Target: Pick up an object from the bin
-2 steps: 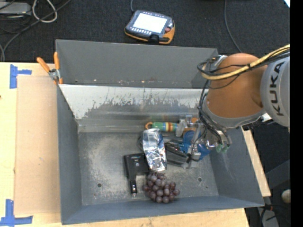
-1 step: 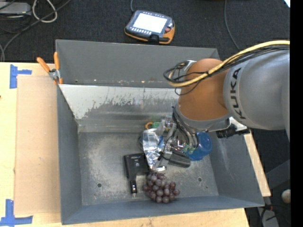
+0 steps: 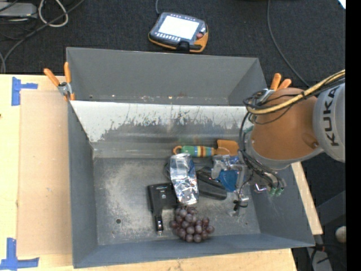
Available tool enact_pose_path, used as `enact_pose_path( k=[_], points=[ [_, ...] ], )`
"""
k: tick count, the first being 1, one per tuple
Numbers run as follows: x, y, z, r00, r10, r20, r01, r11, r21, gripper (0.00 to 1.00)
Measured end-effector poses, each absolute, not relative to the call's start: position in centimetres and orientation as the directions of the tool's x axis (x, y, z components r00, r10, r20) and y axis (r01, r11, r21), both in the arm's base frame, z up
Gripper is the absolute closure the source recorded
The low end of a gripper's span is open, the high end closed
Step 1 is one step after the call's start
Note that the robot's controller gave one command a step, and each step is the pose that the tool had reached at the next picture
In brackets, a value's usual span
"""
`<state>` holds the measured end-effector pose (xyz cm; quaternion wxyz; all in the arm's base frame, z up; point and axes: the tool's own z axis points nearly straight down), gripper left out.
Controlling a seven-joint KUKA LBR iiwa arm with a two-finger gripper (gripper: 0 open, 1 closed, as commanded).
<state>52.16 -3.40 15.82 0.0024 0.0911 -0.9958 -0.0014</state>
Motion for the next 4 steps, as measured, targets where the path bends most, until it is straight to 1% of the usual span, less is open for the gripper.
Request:
enact_pose_path(
  k=[1,2,3,4],
  points=[
    [55.0,0.2,14.4,-0.93,0.368,0.002,0.368,0.93,0.007,0.0],
    [55.1,-2.3,24.9,-0.983,0.184,0.007,0.184,0.983,0.002,0.0],
    [54.7,-0.5,22.7,-0.942,0.335,0.012,0.335,0.942,0.004,0.0],
    [54.6,-0.3,21.9,-0.916,0.401,0.027,0.401,0.916,-0.001,0.0]
  ],
)
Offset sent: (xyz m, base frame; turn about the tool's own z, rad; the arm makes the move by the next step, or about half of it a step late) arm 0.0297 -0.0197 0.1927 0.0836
